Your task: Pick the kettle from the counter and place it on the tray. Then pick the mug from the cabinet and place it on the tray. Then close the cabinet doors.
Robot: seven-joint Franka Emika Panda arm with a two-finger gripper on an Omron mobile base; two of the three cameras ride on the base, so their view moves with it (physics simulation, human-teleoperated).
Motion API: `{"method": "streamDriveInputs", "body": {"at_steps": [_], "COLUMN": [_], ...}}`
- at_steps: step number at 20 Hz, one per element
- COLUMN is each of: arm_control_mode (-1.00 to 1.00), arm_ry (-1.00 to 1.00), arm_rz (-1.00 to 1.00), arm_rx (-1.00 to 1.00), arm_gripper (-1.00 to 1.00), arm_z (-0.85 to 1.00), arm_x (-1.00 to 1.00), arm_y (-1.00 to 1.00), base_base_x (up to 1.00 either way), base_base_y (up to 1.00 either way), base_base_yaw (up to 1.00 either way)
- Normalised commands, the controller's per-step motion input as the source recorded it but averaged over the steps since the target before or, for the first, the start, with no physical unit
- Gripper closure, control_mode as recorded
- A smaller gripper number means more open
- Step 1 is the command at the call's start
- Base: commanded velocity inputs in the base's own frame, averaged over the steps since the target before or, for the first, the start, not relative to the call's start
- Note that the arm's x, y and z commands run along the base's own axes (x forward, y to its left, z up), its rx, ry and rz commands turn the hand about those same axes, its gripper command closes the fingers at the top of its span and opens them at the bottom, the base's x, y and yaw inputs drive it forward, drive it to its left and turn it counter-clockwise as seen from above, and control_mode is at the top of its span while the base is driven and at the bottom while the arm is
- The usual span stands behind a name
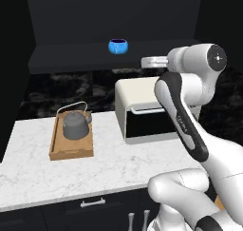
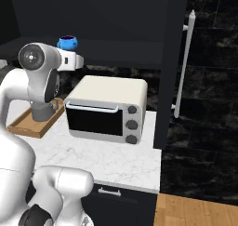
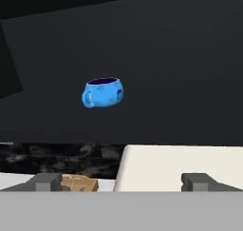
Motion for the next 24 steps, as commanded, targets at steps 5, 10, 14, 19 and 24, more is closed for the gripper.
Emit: {"method": "streamDriveInputs", "body": {"at_steps": [5, 10, 14, 19, 24], "arm_control_mode": [-1.00, -1.00, -1.00, -1.00, -1.00], "arm_ry": [-0.01, 0.00, -0.05, -0.03, 0.00], "arm_rz": [0.11, -0.13, -0.26, -0.25, -0.20], "arm_rx": [-0.06, -0.03, -0.04, -0.02, 0.00], "arm_gripper": [-1.00, -1.00, -1.00, -1.00, -1.00], "arm_z": [0.17, 0.03, 0.00, 0.00, 0.00], "arm_x": [0.18, 0.15, 0.13, 0.18, 0.24], "arm_y": [-0.09, 0.23, 0.62, 0.59, 0.44], "base_base_x": [0.00, 0.00, 0.00, 0.00, 0.00], "base_base_y": [0.00, 0.00, 0.00, 0.00, 0.00], "base_base_yaw": [0.00, 0.00, 0.00, 0.00, 0.00]}}
